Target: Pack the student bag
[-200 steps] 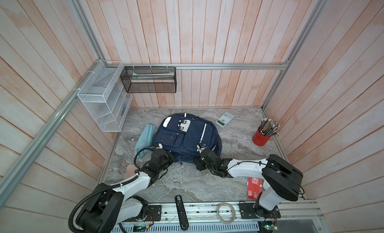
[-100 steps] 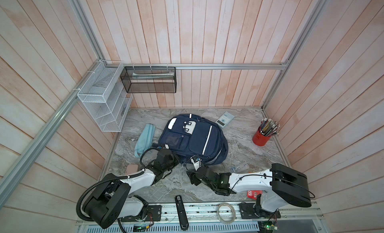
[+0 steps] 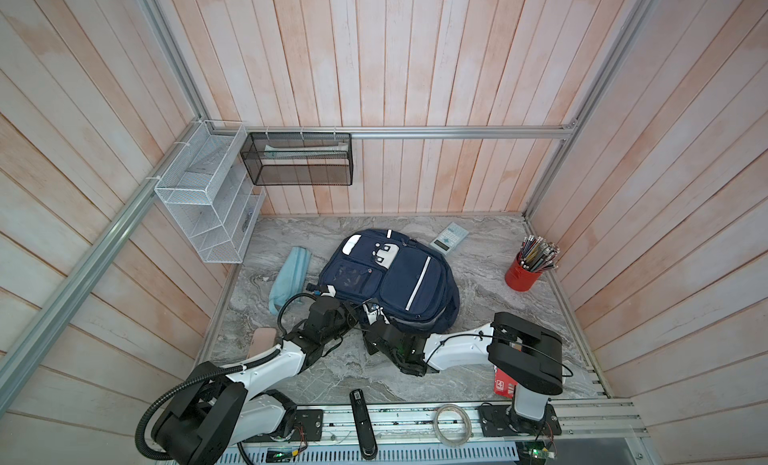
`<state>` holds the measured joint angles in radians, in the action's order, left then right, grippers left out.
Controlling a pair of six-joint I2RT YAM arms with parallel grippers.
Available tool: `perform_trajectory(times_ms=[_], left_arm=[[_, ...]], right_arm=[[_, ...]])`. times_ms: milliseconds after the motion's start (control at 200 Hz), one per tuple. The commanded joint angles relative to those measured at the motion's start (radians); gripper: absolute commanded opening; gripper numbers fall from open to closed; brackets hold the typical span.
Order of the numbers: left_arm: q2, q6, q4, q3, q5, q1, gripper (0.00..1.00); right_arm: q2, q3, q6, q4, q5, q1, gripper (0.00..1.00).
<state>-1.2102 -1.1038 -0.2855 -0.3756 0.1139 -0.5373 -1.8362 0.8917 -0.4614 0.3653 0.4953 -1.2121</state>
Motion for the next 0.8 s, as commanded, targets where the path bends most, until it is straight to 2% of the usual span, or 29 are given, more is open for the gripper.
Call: perform_trajectory(times_ms=[0,75,225,350,615,725,795], left_arm=[[0.024,0.033,-0.013,-0.001,0.091,-0.026,0.00],[0.002,0.071,0.017,-0.035,0.088,-0.018,0.00],[-0.028,0.101,0.031,-0.065,0.090,0.019,0.00],[-0.033,0.101,0.008,-0.056,0.106,0.058,0.00],[-0.026,0.119,0.028,-0.064,0.103,0.085,0.00],[-0.022,0.138,0.051,-0.077,0.098,0.104,0.00],[-0.022,0.152,0.059,-0.086,0.092,0.113,0.00]], right_arm=[[0.030,-0.007,0.024,0.066,0.076,0.063,0.17],[0.066,-0.038,0.051,0.080,0.021,0.065,0.01],[0.167,-0.177,0.069,0.158,-0.261,0.107,0.00],[0.238,-0.253,0.014,0.098,-0.311,0.140,0.00],[0.389,-0.343,0.022,-0.051,-0.331,0.169,0.00],[0.486,-0.407,0.030,-0.111,-0.357,0.223,0.00],[0.557,-0.458,0.034,-0.140,-0.416,0.289,0.00]])
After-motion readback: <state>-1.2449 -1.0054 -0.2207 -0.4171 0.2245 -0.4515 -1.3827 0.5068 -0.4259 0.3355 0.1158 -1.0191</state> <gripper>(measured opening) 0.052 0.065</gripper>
